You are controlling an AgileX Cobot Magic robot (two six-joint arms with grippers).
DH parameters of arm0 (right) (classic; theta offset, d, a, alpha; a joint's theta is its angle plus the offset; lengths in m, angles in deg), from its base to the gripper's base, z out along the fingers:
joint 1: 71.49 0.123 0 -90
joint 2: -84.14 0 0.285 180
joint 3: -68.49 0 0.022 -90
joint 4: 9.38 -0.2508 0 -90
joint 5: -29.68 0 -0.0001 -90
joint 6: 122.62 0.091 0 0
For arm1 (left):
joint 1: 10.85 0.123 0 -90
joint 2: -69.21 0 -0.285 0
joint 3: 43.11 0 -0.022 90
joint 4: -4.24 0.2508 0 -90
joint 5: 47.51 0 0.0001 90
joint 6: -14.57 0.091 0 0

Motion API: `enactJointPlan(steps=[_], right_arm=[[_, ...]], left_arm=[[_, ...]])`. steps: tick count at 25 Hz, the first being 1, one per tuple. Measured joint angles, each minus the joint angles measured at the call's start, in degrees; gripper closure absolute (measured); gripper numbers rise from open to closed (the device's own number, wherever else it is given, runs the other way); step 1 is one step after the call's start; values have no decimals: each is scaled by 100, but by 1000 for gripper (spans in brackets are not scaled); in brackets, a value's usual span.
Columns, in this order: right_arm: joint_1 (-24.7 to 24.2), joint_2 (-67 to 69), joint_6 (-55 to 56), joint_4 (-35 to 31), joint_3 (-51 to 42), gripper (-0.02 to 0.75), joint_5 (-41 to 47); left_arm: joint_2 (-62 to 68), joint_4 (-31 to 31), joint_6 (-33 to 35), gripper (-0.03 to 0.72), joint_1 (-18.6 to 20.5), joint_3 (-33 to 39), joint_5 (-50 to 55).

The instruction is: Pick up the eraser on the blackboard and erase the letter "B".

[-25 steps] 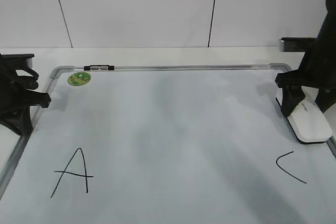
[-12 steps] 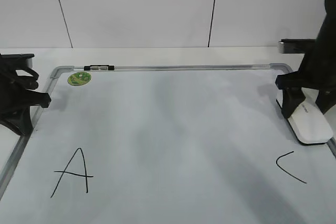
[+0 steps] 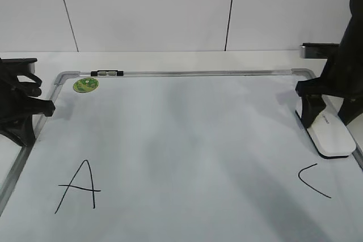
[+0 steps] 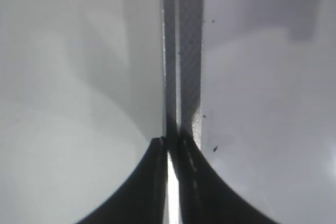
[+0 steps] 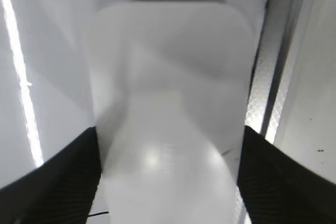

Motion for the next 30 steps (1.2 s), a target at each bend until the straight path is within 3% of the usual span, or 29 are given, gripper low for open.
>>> enactJointPlan(steps=[5,15,22,30], right_arm=[[0,0,0,-9,9,114,0],[0,-39,266,224,978,122,186],[0,-511,436,377,1044,139,223],[0,-1583,635,69,1044,147,261]], left_arm=[[0,0,0,657,0,0,0],[0,0,0,657,0,0,10],[0,10,22,638,0,0,10],[-11,152,66,398,0,0,22]])
